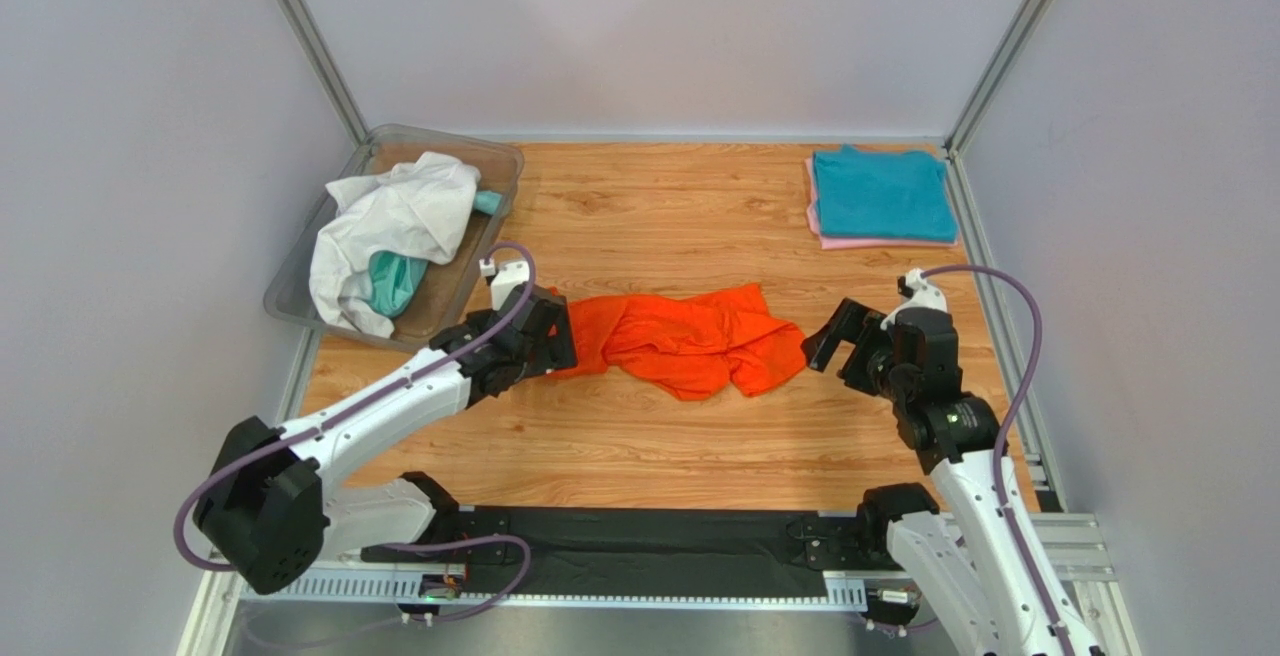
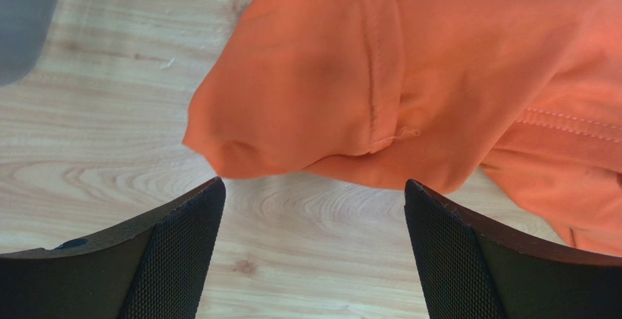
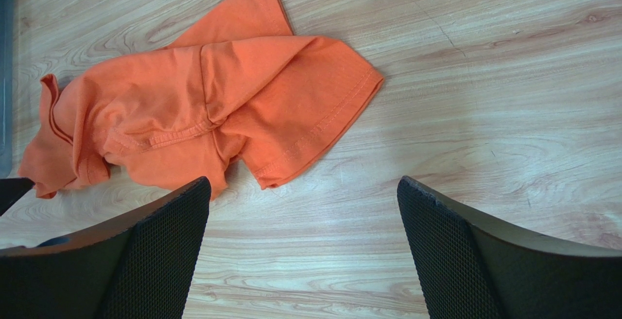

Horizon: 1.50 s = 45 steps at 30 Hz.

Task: Fold and stack the t-shirts
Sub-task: Flatten the tshirt out

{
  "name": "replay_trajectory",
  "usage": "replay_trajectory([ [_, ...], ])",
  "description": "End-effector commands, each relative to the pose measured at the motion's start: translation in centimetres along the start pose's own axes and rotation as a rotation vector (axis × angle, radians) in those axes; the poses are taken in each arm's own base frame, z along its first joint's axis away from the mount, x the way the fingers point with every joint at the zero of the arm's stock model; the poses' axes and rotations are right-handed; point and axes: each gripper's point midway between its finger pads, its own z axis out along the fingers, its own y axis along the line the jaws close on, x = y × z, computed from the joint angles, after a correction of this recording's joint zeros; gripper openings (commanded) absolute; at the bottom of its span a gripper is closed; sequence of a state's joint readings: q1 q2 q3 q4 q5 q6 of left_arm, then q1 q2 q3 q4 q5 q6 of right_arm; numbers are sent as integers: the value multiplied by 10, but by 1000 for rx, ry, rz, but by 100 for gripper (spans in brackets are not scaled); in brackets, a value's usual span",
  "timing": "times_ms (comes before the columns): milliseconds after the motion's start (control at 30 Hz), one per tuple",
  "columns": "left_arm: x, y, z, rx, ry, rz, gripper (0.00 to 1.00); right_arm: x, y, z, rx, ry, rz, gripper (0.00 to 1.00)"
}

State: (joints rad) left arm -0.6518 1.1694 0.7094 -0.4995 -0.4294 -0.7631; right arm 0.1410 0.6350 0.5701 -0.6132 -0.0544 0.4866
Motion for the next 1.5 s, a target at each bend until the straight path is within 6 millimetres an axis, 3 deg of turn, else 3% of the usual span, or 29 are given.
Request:
replay_trajectory([
  [0,-30,-24,0,64,-60,18,98,-13,4,1,-10,-51,-16,100],
  [333,-49,-34,38,53,-42,-9,97,-14,11,25,-29,-13,1,100],
  [400,-55,-33,46,30,-38,5,85,-14,15,30,-43,2,5,100],
  [500,-59,-32,61,-9,-7,8,78,-14,15,39,-31,20,4,100],
  [600,-53,-30,74,-21,55,-2,62,-15,12,44,-9,30,-1,100],
  [733,-41,-26,81,-38,103,7,53,-14,9,51,11,42,-5,100],
  [767,-38,-27,81,-32,113,8,50,-15,9,53,12,43,-5,100],
  [867,-34,-29,79,-11,128,8,29,-13,8,59,18,57,-5,100],
  [1033,-39,-26,60,7,107,-10,11,-11,10,68,27,81,-4,100],
  [1300,-50,-17,27,78,-8,-44,1,-14,43,93,16,124,-18,99],
  [1467,-39,-18,15,149,-10,-47,0,-2,44,120,127,143,65,94],
])
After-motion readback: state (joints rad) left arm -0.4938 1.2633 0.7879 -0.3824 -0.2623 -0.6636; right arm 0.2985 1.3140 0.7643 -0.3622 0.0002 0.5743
